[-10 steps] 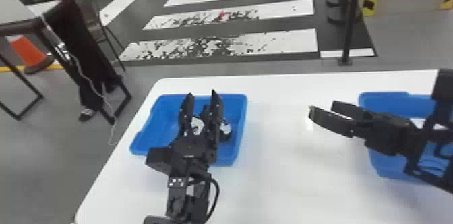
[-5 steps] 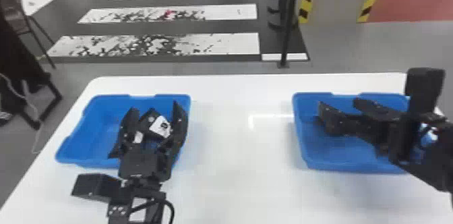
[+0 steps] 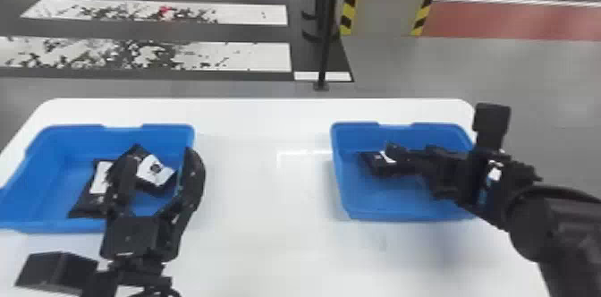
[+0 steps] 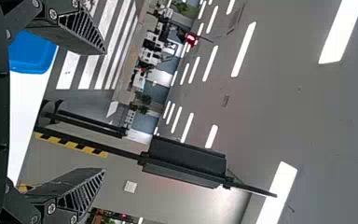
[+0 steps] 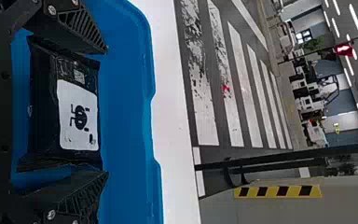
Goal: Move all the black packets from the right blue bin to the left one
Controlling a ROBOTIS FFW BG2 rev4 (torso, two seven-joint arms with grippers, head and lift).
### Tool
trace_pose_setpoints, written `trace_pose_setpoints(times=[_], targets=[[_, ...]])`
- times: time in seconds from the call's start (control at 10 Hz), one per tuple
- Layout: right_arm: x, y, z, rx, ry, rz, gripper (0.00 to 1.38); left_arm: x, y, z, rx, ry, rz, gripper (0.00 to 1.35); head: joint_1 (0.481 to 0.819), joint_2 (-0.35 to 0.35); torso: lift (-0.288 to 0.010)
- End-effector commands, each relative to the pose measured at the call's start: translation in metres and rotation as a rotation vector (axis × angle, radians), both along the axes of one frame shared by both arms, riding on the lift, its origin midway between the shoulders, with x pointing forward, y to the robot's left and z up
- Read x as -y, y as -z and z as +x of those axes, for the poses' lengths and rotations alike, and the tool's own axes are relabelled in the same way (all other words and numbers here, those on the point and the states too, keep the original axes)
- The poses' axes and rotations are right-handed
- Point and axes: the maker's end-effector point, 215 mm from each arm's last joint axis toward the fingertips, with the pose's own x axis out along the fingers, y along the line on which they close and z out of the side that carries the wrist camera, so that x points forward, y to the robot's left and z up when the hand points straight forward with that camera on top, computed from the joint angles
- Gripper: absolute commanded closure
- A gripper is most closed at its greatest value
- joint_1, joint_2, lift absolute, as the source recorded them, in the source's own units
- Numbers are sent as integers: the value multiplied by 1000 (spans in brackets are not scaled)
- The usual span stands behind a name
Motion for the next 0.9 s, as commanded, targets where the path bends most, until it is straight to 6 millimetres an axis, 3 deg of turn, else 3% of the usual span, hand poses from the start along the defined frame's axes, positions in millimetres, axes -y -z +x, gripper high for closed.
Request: trace_pose_setpoints(times=[0.0, 0.2, 0.3, 0.5, 0.6, 0.8], targets=[[-4, 11, 2, -25, -2, 26, 111, 1, 6, 2, -21, 6, -9, 163, 695, -83, -168], [-7, 25, 1, -56, 3, 58, 127, 0, 7, 3, -24, 8, -16, 163, 695, -78, -168], [-5, 35, 0, -78, 11, 80, 213, 0, 7, 3, -24, 10, -22, 163, 695, -77, -168], [-8, 41, -1, -92, 14, 118, 920, 0, 10, 4, -35, 16, -23, 165, 695, -77, -168], [-10, 44, -3, -100, 13, 135, 1139, 2, 12, 4, -41, 22, -21, 165, 695, -76, -168], [-13, 46, -5, -98, 14, 152, 1182, 2, 13, 5, -41, 23, -22, 165, 695, -74, -168]])
